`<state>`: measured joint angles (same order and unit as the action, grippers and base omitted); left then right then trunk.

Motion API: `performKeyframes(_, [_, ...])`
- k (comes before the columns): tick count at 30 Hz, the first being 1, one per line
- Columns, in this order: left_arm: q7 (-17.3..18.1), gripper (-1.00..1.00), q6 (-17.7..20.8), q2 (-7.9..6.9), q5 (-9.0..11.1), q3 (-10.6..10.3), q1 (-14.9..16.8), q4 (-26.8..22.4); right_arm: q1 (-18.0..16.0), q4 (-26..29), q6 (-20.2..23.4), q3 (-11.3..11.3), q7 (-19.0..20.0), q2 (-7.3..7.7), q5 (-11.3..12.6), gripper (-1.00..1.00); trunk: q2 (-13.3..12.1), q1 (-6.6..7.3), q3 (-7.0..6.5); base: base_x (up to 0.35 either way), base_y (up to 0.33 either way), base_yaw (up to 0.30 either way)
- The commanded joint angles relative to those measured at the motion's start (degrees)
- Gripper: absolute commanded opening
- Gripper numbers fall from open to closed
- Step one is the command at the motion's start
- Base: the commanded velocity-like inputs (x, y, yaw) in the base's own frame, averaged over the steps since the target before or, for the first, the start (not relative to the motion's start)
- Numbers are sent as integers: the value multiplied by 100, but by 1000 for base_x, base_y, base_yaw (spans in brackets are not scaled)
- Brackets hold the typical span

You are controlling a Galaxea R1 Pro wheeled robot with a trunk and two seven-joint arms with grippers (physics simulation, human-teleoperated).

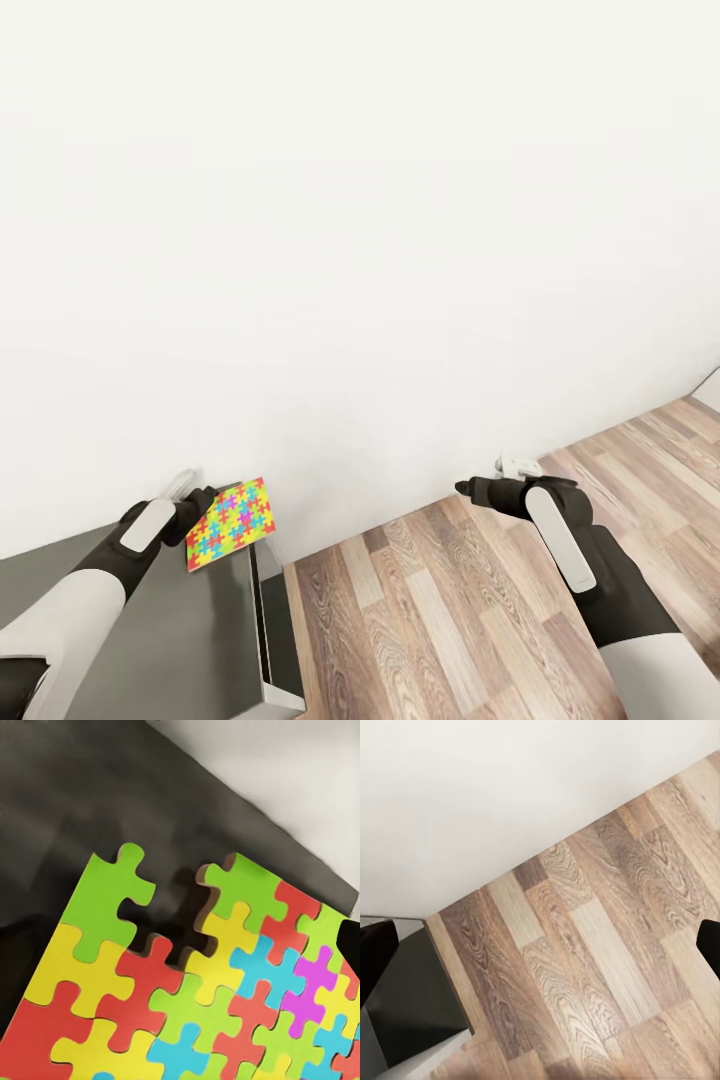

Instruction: Put all the toys in the child's room - the three board games (two on the bed and one on the table), the two jigsaw puzzles on the table, and the tennis ball on the table - inside the toy box on the table in the child's room.

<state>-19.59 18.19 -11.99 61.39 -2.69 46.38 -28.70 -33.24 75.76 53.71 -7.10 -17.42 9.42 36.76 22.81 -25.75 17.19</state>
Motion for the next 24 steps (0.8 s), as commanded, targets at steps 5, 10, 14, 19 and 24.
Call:
performKeyframes(5, [-34, 100, 11, -21, 51, -19, -3, -12, 42, -3, 5, -15, -55, 5, 59, 100, 11, -3, 11, 0, 0, -1])
performKeyframes(10, [82, 100, 30, -121, 76, 51, -81, -23, 82, -35, 12, -16, -46, 5, 61, 100, 11, -3, 11, 0, 0, 0])
performKeyframes(14, [248, 100, 90, -230, 116, 250, -157, -74, 99, -55, 17, -45, 31, -4, 64, 100, 11, -3, 11, 0, 0, 0])
performKeyframes(19, [434, 100, 318, -315, 161, 593, -385, -418, 105, -127, 22, -253, 410, -96, 65, 100, 11, -3, 11, 0, 0, 0])
performKeyframes(24, [492, 100, 601, -365, 175, 900, -697, -990, 76, -331, 24, -366, 753, -174, 65, 100, 11, -3, 11, 0, 0, 0])
